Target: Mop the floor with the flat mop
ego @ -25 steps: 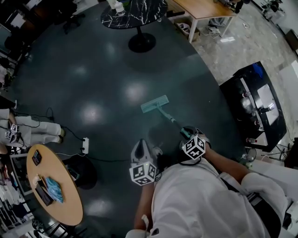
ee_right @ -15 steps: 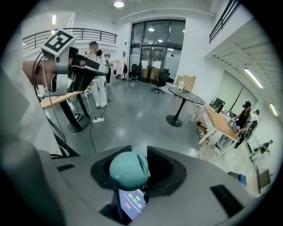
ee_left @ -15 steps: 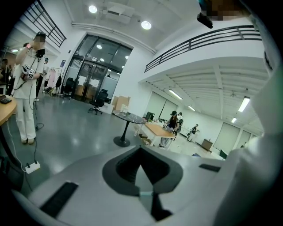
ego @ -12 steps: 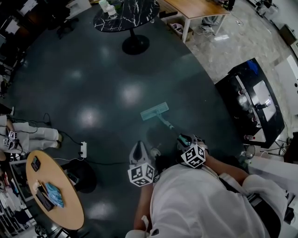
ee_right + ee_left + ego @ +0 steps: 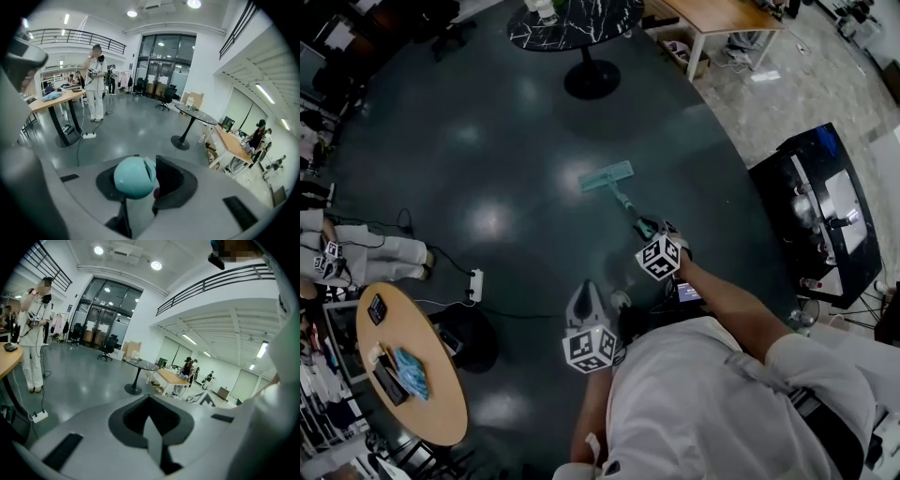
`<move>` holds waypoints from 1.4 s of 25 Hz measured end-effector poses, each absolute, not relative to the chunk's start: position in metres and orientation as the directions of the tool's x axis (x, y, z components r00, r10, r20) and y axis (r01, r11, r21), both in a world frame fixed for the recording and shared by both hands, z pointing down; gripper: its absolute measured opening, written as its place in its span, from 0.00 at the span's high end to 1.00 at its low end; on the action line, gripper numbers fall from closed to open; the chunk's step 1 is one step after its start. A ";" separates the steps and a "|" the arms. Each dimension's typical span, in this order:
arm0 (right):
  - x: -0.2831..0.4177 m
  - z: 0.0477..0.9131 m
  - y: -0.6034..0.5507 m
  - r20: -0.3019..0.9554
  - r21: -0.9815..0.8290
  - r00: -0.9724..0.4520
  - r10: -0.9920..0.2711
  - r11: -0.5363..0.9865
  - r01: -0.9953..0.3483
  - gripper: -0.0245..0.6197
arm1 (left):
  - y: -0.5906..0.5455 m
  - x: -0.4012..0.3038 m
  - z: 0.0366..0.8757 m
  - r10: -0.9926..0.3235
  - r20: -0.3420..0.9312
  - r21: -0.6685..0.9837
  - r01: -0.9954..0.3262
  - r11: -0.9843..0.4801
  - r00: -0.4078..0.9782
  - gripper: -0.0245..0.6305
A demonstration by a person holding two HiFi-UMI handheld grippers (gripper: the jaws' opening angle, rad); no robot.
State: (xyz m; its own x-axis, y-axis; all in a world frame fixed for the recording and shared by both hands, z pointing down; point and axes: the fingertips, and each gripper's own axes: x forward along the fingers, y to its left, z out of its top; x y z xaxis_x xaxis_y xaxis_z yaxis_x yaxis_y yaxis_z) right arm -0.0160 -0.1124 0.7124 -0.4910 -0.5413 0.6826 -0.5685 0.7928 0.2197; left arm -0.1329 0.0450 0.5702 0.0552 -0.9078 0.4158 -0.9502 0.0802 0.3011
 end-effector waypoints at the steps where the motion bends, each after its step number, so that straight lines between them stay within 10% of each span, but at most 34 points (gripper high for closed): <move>1: -0.023 0.719 -0.127 0.680 0.228 -0.485 -0.550 0.787 -0.573 0.78 | 0.047 -0.135 0.571 -0.906 0.420 0.300 -0.950 0.086 0.051 0.96; 35: 0.058 0.670 -0.019 0.763 0.142 -0.467 -0.447 0.821 -0.553 0.78 | 0.024 -0.099 0.560 -0.924 0.343 0.321 -0.946 -0.053 0.168 0.96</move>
